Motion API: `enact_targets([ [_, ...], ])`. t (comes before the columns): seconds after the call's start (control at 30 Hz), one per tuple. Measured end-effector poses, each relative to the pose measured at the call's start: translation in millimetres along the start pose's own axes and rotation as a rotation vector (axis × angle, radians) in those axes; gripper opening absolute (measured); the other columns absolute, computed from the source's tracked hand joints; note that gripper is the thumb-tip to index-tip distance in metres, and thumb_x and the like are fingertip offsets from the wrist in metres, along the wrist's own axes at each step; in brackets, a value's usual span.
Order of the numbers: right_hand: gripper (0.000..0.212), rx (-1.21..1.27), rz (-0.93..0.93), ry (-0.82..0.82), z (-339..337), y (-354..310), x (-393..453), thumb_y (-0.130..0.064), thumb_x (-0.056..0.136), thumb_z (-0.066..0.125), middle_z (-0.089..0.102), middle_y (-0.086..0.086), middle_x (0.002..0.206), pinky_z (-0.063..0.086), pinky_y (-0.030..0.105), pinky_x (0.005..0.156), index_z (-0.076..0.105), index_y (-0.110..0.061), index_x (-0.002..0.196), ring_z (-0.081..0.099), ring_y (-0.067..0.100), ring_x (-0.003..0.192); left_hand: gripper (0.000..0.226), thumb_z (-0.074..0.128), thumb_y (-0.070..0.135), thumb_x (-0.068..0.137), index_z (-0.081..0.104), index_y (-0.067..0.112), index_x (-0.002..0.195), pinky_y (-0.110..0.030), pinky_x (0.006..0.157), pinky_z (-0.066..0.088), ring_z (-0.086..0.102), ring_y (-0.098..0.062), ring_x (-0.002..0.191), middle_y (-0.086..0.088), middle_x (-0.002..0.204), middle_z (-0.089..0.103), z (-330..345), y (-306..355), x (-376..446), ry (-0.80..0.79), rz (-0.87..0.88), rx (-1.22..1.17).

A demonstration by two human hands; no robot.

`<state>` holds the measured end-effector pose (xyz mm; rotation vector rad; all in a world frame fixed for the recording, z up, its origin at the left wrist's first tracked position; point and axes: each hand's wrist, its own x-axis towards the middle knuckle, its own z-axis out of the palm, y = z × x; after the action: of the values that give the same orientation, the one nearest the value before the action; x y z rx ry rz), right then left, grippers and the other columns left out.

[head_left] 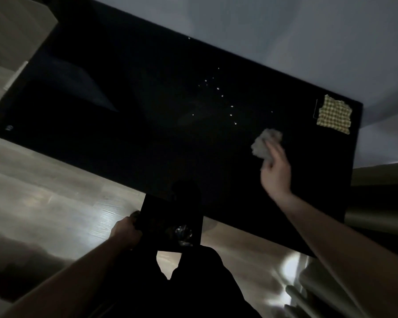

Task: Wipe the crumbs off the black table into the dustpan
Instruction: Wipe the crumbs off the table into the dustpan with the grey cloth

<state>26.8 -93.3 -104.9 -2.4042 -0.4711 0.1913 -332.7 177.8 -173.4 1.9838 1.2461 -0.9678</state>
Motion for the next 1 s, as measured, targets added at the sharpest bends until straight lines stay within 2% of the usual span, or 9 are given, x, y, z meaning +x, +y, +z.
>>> enact_targets([
  [0.17, 0.063, -0.324, 0.196, -0.105, -27.7, 60.0, 79.8, -0.005, 0.104, 0.036, 0.018, -0.001, 0.172, 0.010, 0.039, 0.131, 0.025, -0.018, 0.164, 0.014, 0.023, 0.159, 0.043, 0.061, 0.032, 0.073, 0.073, 0.022, 0.113, -0.029, 0.068, 0.057, 0.071, -0.021, 0.079, -0.002, 0.085, 0.074, 4.4, -5.1, 14.0, 0.001, -0.022, 0.008],
  [0.3, 0.055, -0.337, 0.385, -0.204, -16.5, 66.5, 100.5, -0.021, 0.111, 0.029, 0.010, 0.002, 0.174, 0.005, 0.038, 0.131, 0.020, -0.018, 0.165, 0.008, 0.025, 0.160, 0.043, 0.060, 0.028, 0.073, 0.073, 0.019, 0.113, -0.028, 0.064, 0.056, 0.071, -0.020, 0.074, -0.002, 0.084, 0.074, 6.2, -4.1, 17.7, 0.013, -0.034, 0.011],
  [0.37, 0.054, -0.313, 0.298, -0.142, 0.6, 55.3, 92.6, -0.018, 0.109, 0.034, 0.019, 0.002, 0.172, 0.010, 0.041, 0.131, 0.029, -0.018, 0.163, 0.014, 0.026, 0.159, 0.047, 0.059, 0.029, 0.068, 0.074, 0.019, 0.112, -0.031, 0.070, 0.060, 0.071, -0.020, 0.076, -0.001, 0.085, 0.075, 8.6, -4.8, 19.2, 0.008, -0.034, -0.008],
  [0.47, 0.052, -0.207, 0.026, -0.082, 35.4, 29.0, 53.9, -0.005, 0.099, 0.049, 0.047, 0.003, 0.158, 0.030, 0.049, 0.124, 0.053, -0.015, 0.149, 0.037, 0.024, 0.150, 0.050, 0.058, 0.029, 0.066, 0.073, 0.019, 0.113, -0.033, 0.074, 0.061, 0.072, -0.021, 0.078, -0.001, 0.087, 0.075, 7.8, -5.5, 19.9, 0.015, -0.036, -0.033],
  [0.53, 0.053, -0.142, -0.124, -0.145, 61.6, 4.9, 10.5, 0.002, 0.094, 0.053, 0.054, 0.002, 0.151, 0.034, 0.048, 0.122, 0.060, -0.014, 0.143, 0.042, 0.021, 0.146, 0.047, 0.060, 0.026, 0.069, 0.073, 0.021, 0.114, -0.033, 0.077, 0.061, 0.072, -0.023, 0.082, -0.002, 0.090, 0.076, 7.9, -3.4, 16.3, 0.008, -0.040, -0.048],
  [0.67, 0.048, 0.055, -0.413, -0.352, 101.8, -43.7, -84.2, 0.007, 0.095, 0.052, 0.058, 0.005, 0.149, 0.032, 0.043, 0.123, 0.066, -0.011, 0.137, 0.041, 0.015, 0.147, 0.044, 0.061, 0.024, 0.070, 0.074, 0.023, 0.112, -0.035, 0.076, 0.062, 0.073, -0.023, 0.081, -0.003, 0.089, 0.075, 4.0, 2.6, 8.0, 0.000, -0.038, -0.072],
  [0.8, 0.052, 0.140, -0.408, -0.569, 122.0, -65.6, -154.7, 0.001, 0.093, 0.046, 0.055, -0.005, 0.153, 0.023, 0.037, 0.126, 0.065, -0.019, 0.138, 0.028, 0.008, 0.154, 0.043, 0.060, 0.022, 0.071, 0.074, 0.023, 0.112, -0.035, 0.075, 0.063, 0.074, -0.025, 0.080, -0.005, 0.090, 0.076, -1.7, 5.9, 0.6, 0.005, -0.050, -0.091],
  [0.9, 0.053, 0.214, -0.421, -0.707, 120.8, -75.5, -180.6, 0.002, 0.096, 0.045, 0.053, -0.008, 0.154, 0.029, 0.037, 0.125, 0.061, -0.021, 0.142, 0.033, 0.003, 0.151, 0.040, 0.063, 0.023, 0.073, 0.075, 0.023, 0.111, -0.035, 0.077, 0.062, 0.074, -0.026, 0.084, -0.006, 0.093, 0.077, -4.1, 6.0, -6.4, 0.013, -0.054, -0.094],
  [1.0, 0.054, 0.321, -0.299, -0.696, 107.4, -85.9, -175.1, 0.005, 0.096, 0.047, 0.049, -0.021, 0.153, 0.034, 0.031, 0.123, 0.062, -0.020, 0.141, 0.038, 0.000, 0.148, 0.038, 0.062, 0.020, 0.075, 0.075, 0.022, 0.110, -0.034, 0.077, 0.061, 0.074, -0.025, 0.083, -0.006, 0.091, 0.077, -5.6, 6.1, -9.5, 0.002, -0.063, -0.094],
])
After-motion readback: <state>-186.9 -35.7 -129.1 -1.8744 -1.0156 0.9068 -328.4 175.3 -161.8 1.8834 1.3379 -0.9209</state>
